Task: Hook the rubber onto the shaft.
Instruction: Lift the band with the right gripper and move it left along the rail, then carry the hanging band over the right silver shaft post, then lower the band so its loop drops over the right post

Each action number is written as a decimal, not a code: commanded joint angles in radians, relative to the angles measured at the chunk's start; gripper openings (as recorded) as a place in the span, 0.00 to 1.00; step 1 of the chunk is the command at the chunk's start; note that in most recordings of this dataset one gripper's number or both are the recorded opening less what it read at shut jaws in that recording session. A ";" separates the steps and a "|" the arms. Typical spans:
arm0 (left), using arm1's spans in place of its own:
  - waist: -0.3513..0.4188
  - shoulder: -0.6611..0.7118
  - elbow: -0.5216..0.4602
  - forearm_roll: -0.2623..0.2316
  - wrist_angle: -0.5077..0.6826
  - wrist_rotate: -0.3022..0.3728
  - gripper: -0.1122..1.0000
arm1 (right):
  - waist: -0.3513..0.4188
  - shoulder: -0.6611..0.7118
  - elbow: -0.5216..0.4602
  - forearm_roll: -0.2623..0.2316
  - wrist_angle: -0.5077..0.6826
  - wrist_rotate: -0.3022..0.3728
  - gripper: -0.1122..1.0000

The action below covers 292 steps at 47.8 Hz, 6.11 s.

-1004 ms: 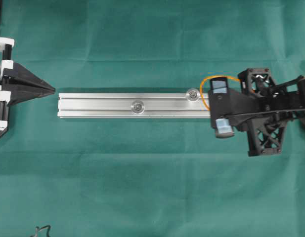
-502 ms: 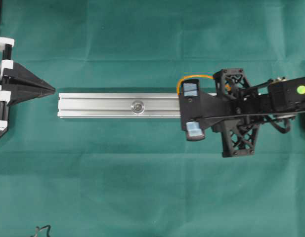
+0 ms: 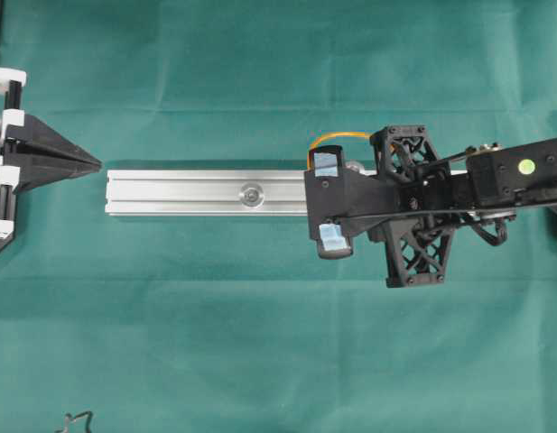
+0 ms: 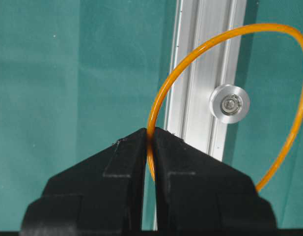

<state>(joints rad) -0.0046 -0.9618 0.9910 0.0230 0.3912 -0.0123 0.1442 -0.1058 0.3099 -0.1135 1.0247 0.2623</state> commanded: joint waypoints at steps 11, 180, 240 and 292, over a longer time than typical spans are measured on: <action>-0.014 0.008 -0.031 0.002 -0.006 -0.002 0.10 | -0.002 -0.011 -0.025 -0.003 -0.003 0.000 0.16; -0.014 0.008 -0.031 0.002 -0.003 -0.003 0.10 | 0.103 0.043 0.038 0.006 -0.153 0.003 0.16; -0.012 0.008 -0.031 0.002 -0.003 -0.002 0.10 | 0.115 0.087 -0.012 0.005 -0.149 0.224 0.16; -0.014 0.008 -0.031 0.002 -0.002 -0.002 0.10 | 0.114 0.092 -0.017 0.020 -0.173 0.632 0.16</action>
<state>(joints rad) -0.0153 -0.9618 0.9910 0.0230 0.3927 -0.0138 0.2546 -0.0015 0.3191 -0.0966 0.8621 0.8928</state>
